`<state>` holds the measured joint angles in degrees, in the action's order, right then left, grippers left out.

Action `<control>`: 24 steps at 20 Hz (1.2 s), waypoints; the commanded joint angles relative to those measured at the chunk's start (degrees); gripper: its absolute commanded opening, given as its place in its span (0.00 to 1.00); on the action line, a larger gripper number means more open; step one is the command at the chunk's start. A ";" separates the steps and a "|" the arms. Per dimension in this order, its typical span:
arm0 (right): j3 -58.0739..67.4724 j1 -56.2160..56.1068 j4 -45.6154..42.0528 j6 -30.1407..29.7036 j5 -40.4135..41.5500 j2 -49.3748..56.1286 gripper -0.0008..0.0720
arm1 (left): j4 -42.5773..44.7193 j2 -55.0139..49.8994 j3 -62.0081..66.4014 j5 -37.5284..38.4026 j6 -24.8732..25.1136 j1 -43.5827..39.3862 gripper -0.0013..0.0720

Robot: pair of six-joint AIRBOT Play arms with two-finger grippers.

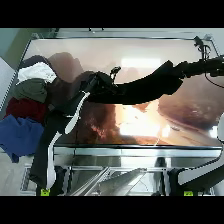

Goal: Fold the shirts.

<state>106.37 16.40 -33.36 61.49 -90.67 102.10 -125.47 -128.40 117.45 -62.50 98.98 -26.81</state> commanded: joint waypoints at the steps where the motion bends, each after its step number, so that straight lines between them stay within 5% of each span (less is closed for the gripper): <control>1: 4.26 0.46 0.00 2.45 -3.52 -0.90 0.03 | -6.19 -0.17 -0.50 1.95 -0.83 -1.60 0.04; 5: 4.28 -0.33 0.00 3.32 -3.80 -0.90 0.03 | -12.55 11.15 -0.02 2.29 4.81 0.90 0.04; 9: 4.28 -5.99 0.66 7.04 1.22 -0.90 0.03 | -12.52 30.10 0.22 -2.60 7.23 12.59 0.04; 13: 4.26 -22.60 1.64 10.21 18.78 1.25 0.03 | -12.44 46.23 -6.97 -6.29 7.23 27.47 0.04; 17: 4.26 -41.31 1.31 7.19 36.79 10.16 0.05 | -12.46 54.03 -14.86 -11.19 7.48 37.22 0.03; 18: 4.31 -44.68 1.36 6.80 41.44 12.98 0.31 | -12.37 55.47 -17.33 -11.26 7.69 38.80 0.04; 19: 4.31 -47.15 1.53 6.80 44.81 15.52 0.69 | -12.20 56.59 -19.45 -11.41 8.11 40.13 0.04; 20: 4.31 -48.24 2.25 6.84 45.62 17.03 0.71 | -12.24 57.55 -21.64 -11.50 8.15 41.46 0.04; 21: 4.31 -48.24 2.60 6.78 44.78 17.38 0.56 | -12.22 58.25 -23.56 -11.52 8.50 42.36 0.03; 24: 4.31 -42.62 -2.34 5.40 33.86 13.64 0.54 | -12.22 59.95 -28.94 -11.50 11.15 43.60 0.04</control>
<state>110.65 -27.70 -32.14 67.88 -52.29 116.55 -137.69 -70.74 93.54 -73.52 108.12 14.66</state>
